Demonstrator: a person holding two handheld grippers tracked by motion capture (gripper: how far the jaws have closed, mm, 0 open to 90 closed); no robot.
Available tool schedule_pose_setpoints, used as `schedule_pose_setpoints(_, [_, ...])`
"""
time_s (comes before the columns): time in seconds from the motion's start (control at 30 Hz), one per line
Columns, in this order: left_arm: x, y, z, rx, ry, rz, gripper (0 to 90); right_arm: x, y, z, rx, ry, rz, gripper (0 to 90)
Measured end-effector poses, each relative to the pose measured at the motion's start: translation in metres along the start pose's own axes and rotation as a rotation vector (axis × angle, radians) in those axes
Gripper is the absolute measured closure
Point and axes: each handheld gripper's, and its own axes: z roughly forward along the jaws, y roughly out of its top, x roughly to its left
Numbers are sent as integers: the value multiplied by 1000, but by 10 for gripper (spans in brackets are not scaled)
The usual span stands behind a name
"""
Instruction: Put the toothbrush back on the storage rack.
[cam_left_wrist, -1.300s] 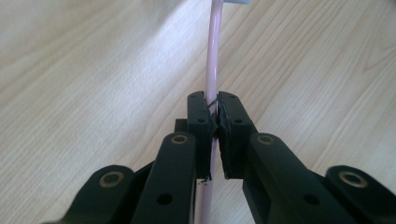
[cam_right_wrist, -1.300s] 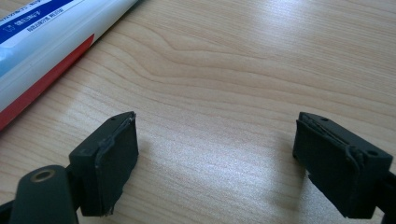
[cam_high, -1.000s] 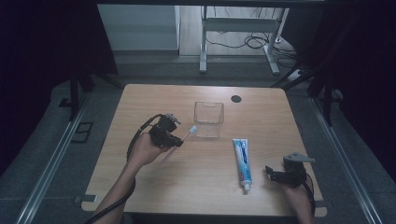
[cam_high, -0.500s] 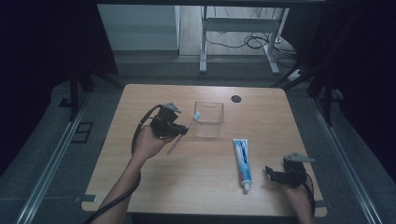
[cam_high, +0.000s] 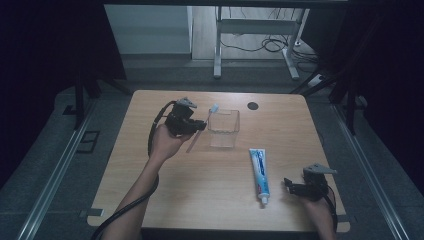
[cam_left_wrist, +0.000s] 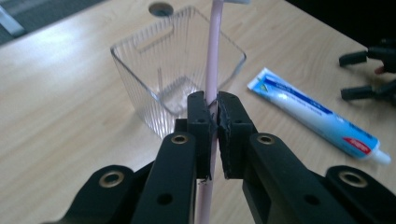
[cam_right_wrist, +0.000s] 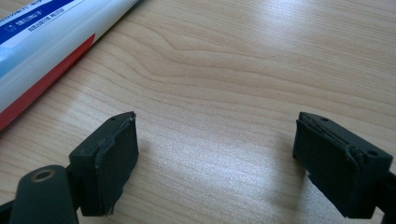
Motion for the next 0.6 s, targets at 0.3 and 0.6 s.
schedule_pose_setpoints(0.3, [0, 22, 6, -49, 11, 17, 843, 0, 0, 0, 0, 0, -1, 138])
schedule_pose_setpoints(0.6, [7, 40, 15, -111, 17, 6, 843, 0, 0, 0, -1, 0, -3, 138])
